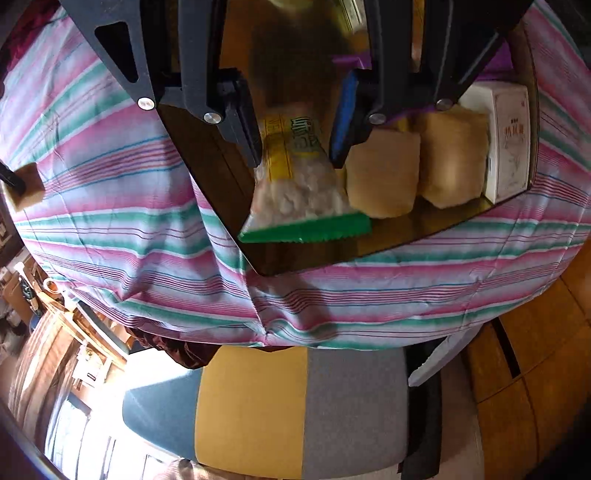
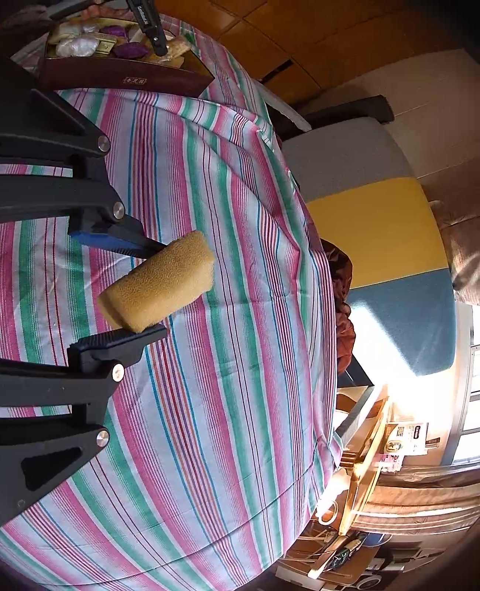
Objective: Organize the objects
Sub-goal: 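Lower the cracker packet into the tray and open the left tool, then lower the yellow sponge into the gold tray and open the right tool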
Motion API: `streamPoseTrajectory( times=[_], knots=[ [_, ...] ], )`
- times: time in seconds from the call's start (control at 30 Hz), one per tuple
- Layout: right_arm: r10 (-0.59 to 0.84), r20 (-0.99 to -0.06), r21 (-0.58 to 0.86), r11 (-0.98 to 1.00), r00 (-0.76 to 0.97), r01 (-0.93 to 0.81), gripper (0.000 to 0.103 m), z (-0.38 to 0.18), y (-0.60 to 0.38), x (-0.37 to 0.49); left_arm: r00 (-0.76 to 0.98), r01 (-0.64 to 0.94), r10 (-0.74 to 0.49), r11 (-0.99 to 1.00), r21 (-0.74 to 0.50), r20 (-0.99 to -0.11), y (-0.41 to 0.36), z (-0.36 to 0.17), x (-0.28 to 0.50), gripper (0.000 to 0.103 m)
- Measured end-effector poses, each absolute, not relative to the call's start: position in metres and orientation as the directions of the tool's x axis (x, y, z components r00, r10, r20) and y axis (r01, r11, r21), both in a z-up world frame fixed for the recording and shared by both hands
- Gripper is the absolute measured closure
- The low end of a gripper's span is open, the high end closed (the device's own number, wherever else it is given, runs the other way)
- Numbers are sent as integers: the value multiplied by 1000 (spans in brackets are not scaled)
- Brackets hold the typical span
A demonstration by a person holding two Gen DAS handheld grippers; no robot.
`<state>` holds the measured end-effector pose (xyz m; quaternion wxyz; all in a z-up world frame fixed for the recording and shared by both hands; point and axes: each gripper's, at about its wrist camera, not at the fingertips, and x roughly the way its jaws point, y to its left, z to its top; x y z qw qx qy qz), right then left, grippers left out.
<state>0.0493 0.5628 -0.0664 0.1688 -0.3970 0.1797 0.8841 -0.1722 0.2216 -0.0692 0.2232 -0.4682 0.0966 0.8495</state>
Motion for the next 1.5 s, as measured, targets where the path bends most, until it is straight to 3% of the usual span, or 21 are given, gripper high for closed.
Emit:
streamPoseTrajectory(
  times=[0.1, 0.5, 0.97, 1.33, 1.5],
  knots=[
    [155, -765, 178, -882, -626, -437, 67, -67, 562, 49, -476, -435, 294, -898, -69, -829, 222, -64, -189, 48],
    [94, -759, 147, -939, -644, -310, 67, -51, 508, 33, -583, -347, 256, -937, -48, -771, 160, -32, -131, 43],
    [-255, -741, 265, -961, -621, 79, 67, -12, 314, -29, -713, -245, 172, -969, 12, -680, 93, -2, -58, 22],
    [-172, -865, 171, -984, -471, 45, 61, -59, 250, -88, -720, -179, 144, -984, -18, -679, 54, -7, -46, 0],
    [-156, -864, 176, -984, -478, 4, 55, -65, 252, -93, -713, -157, 130, -987, -23, -689, 45, -13, -44, 0]
  ],
)
